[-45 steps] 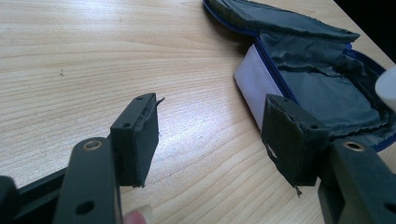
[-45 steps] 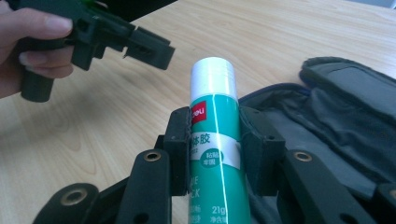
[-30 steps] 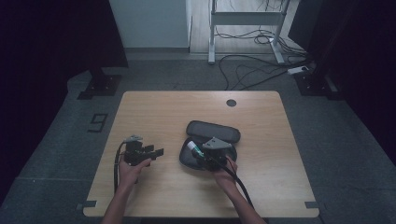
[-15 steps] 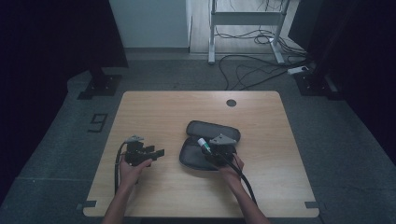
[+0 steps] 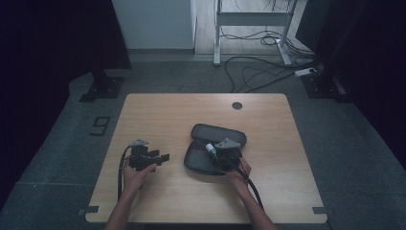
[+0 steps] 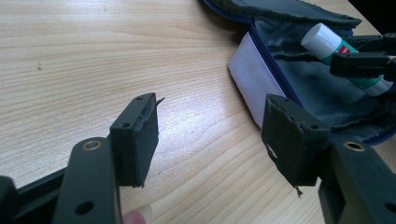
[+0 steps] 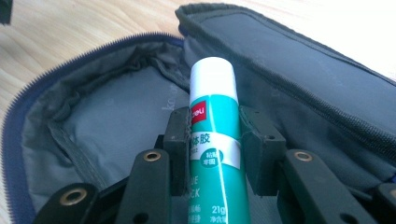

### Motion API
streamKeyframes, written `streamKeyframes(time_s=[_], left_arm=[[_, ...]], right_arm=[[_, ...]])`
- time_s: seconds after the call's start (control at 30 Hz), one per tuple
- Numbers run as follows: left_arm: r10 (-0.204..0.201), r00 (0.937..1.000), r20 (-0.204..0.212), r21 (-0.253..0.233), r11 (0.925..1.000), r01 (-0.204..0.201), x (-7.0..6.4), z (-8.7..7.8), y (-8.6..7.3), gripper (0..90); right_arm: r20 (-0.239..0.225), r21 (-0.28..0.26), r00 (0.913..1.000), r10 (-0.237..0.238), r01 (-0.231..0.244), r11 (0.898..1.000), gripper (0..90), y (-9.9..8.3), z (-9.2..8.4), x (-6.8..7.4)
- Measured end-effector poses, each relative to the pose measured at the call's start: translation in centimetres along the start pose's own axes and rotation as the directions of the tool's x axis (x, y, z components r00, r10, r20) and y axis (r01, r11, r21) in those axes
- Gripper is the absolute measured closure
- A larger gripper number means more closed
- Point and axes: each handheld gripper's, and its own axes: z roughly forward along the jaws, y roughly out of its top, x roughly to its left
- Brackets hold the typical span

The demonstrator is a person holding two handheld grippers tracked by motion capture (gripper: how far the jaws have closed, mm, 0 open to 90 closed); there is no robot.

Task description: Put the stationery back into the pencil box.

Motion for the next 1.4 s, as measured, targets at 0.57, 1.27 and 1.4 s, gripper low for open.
streamKeyframes(time_s=[0.57,1.27,1.4], left_arm=[[0.002,1.0,0.001,0.001,1.0,-0.002,0.0,0.0,0.0,36.7],[0.003,1.0,-0.001,-0.002,1.0,-0.003,0.0,-0.1,0.0,36.7],[0.001,1.0,-0.003,-0.005,1.0,-0.001,0.0,-0.2,0.0,36.7]], right_arm=[[0.005,0.042,0.9992,-0.039,0.039,0.998,52.7,-0.2,0.3,0.1],[-0.07,-0.114,0.9962,0.051,-0.059,0.992,41.2,0.4,-2.4,-0.6],[-0.076,-0.148,0.9954,0.058,-0.069,0.987,41.2,0.2,-3.4,-1.0]])
